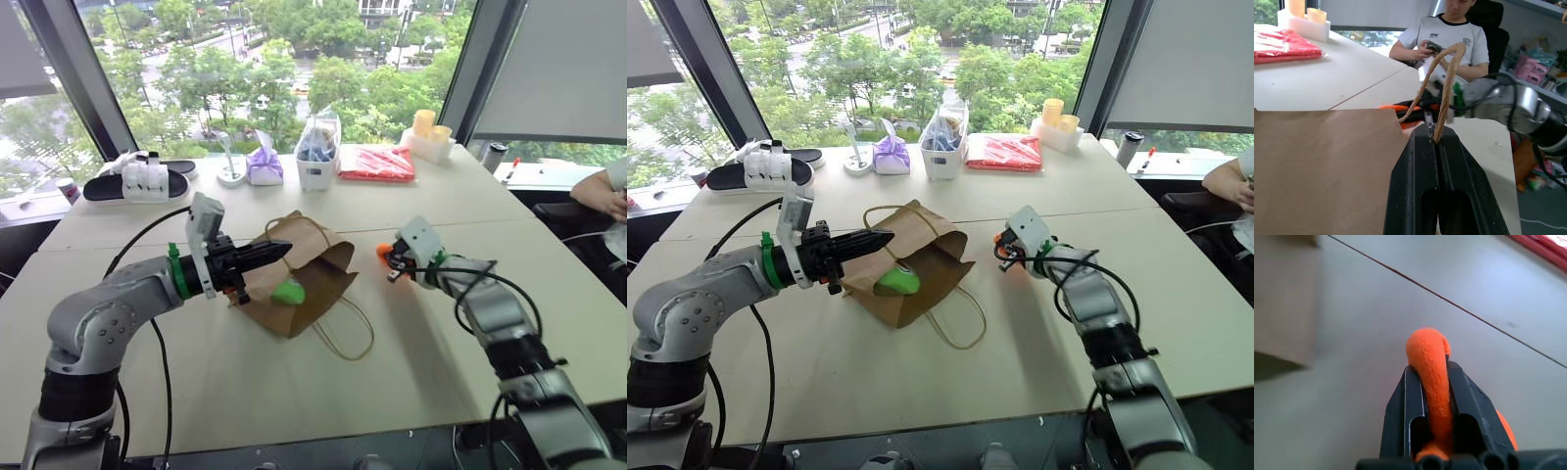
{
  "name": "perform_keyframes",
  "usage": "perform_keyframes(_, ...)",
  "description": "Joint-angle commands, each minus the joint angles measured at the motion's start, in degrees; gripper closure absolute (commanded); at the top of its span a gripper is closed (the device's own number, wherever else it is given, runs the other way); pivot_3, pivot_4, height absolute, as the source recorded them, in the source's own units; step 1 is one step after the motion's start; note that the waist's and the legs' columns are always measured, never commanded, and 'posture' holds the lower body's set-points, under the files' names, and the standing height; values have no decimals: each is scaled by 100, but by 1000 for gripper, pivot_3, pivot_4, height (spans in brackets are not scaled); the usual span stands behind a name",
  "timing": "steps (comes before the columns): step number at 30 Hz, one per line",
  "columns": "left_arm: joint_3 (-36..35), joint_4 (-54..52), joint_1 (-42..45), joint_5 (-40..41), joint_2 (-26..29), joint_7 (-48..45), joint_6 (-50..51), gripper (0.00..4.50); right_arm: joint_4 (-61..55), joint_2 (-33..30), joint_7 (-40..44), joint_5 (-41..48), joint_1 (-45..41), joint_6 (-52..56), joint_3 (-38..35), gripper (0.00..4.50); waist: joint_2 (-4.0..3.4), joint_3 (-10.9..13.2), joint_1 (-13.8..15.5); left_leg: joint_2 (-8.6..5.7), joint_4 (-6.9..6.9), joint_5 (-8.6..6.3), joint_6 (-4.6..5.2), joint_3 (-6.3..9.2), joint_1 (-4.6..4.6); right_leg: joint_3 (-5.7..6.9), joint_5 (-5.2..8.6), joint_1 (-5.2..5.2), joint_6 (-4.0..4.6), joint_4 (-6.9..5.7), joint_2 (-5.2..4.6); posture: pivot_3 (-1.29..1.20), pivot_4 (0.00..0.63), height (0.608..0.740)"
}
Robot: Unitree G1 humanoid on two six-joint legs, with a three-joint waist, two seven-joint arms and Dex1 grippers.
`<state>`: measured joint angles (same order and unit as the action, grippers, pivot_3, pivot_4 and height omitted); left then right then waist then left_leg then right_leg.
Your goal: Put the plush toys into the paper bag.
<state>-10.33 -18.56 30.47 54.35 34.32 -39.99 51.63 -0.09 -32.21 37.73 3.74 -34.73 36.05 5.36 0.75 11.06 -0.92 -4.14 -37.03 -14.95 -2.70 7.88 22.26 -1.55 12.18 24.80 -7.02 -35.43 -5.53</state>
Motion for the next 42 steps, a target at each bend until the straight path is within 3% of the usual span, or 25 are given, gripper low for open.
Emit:
perform_keyframes(1, -145, -113, 121, 101, 54, -30, -93, 4500, -1605, -263, 460, 698, 356, 777, -269, 4482, 1, 0, 17, 0, -1, 0, 0, 1, 0, 1, 0, -1, 0, 0, 0, 0, 150, 740)
perform_keyframes(5, -148, -76, 153, 111, 61, -59, -100, 4500, -2659, 55, 318, 1288, 642, 1494, -225, 4482, 1, -1, -18, 1, -4, 0, 1, -1, -2, 2, 1, -4, -1, 1, 0, 0, 150, 740)
perform_keyframes(8, -150, -80, 182, 136, 52, -53, -86, 4500, -2657, 602, -122, 1183, 630, 1371, 103, 4482, 2, -1, -21, 6, -3, 0, 0, -1, -7, 2, 1, -4, 0, -4, 4, 0, 150, 740)
perform_keyframes(16, -219, -160, 201, 295, 11, 93, -47, 4500, -580, 2181, -1192, 579, 65, -32, 550, 4482, 1, -1, -12, 3, -2, 3, -4, -1, -8, 1, 0, -2, 1, -5, 4, 0, 150, 740)
perform_keyframes(21, -245, -200, 149, 348, 26, 190, -55, 4500, 1027, 2879, -1865, -1, -356, -1804, 651, 4482, 1, -1, -25, 2, 1, 3, -5, 1, -7, 1, 0, 1, 1, -6, 3, 0, 150, 740)
perform_keyframes(27, -256, -226, 87, 354, 43, 238, -87, 4500, 1686, 3122, -1843, -234, -509, -2545, 757, 1626, 1, -1, -28, 2, 5, 3, -6, 2, -7, 1, 0, 5, 1, -8, 4, 0, 150, 740)
perform_keyframes(30, -258, -245, 31, 362, 10, 264, -109, 4500, 1300, 2951, -1485, -122, -401, -2308, 755, 169, 1, -1, -28, 2, 5, 3, -6, 3, -7, 1, 0, 5, 1, -9, 4, 0, 150, 740)
perform_keyframes(33, -252, -263, 4, 357, -10, 278, -137, 4500, 422, 2592, -1004, 178, -94, -1727, 656, 71, 0, 0, -21, 2, 5, 3, -5, 4, -7, 1, 0, 5, 1, -9, 4, 0, 150, 740)
perform_keyframes(38, -272, -273, -29, 348, -13, 266, -168, 4500, -1655, 1242, -73, 1133, 792, -232, 91, 71, -1, 0, 30, -2, 1, 2, -4, 13, 4, 4, 0, 2, 1, -2, 3, 0, 150, 740)
perform_keyframes(42, -234, -234, -15, 310, -27, 213, -212, 4500, -1913, 541, 218, 1406, 1207, 299, -132, 71, 1, -1, -30, 1, 0, 2, -3, -1, -4, 2, 1, -2, 1, 1, 2, 0, 150, 740)
